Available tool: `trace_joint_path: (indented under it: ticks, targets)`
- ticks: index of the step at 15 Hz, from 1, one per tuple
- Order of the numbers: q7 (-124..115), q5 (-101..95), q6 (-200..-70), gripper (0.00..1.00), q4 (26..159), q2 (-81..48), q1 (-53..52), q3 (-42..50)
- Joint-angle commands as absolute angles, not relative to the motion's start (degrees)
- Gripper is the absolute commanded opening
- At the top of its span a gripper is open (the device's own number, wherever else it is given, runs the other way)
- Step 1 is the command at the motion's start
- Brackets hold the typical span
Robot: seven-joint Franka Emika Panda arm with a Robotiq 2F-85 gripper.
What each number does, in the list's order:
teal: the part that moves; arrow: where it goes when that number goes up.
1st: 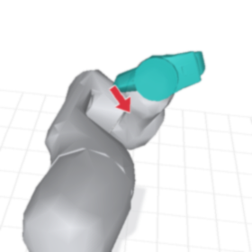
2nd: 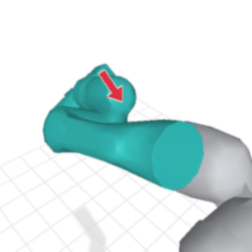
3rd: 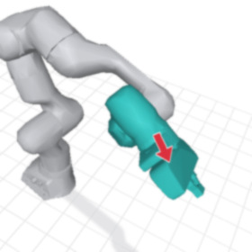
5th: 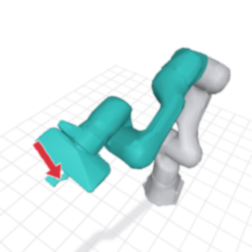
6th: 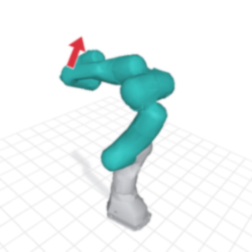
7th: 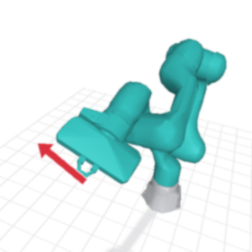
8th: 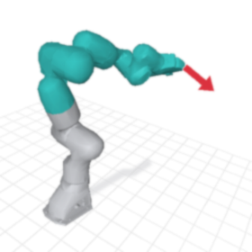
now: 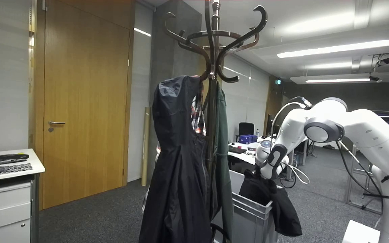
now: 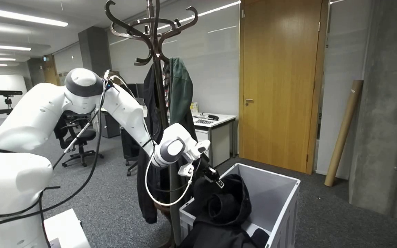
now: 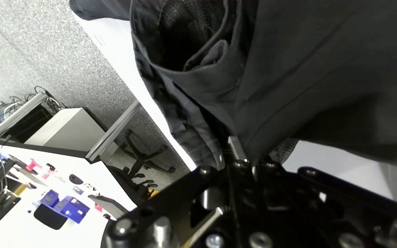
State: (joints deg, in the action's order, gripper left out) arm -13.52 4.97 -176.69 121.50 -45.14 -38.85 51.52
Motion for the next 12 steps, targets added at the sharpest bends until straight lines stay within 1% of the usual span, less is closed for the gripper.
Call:
trace_joint_path:
  ticks: [1, 6, 8, 9, 10, 12]
  targets:
    - [-15.64, 4.49, -174.73, 0.36, 117.36, -46.93, -35.39, 49.79]
    - [-16.00, 3.96, -177.43, 0.75, 118.80, -46.33, -35.87, 49.39]
    - [-15.71, 3.91, -178.48, 0.88, 120.17, -45.40, -36.91, 49.54]
    - [-15.36, 3.80, -179.16, 0.97, 121.11, -44.73, -37.50, 49.56]
    - [-14.70, 3.59, -179.99, 1.00, 122.54, -43.47, -38.17, 49.52]
    - [-13.92, 3.73, -182.27, 1.00, 125.11, -41.95, -39.88, 50.24]
